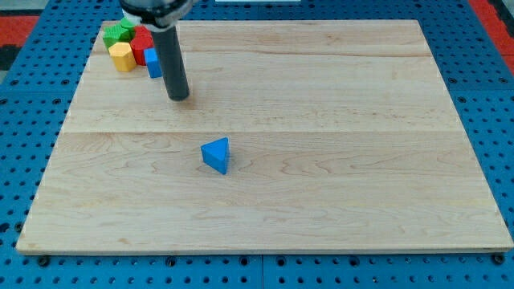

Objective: Place the blue triangle towards the bottom of the red circle

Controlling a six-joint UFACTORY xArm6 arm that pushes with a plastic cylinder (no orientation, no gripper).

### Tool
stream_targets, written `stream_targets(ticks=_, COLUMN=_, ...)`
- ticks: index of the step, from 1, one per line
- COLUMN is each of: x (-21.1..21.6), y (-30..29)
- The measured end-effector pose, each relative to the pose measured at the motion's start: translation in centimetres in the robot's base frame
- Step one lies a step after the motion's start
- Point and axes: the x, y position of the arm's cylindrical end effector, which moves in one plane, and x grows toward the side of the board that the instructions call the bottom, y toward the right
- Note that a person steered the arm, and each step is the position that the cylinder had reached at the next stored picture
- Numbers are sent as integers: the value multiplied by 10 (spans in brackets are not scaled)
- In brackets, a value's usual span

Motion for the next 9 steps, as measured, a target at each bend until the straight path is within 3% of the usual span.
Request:
stream_targets(ticks=1, x=8, y=45)
stream_targets(ticks=2, x=50, y=150)
stream_targets(ticks=3, x=134, y=194)
stream_targets(ticks=4, x=176, y=157)
stream_targets(ticks=9, x=104, y=-34)
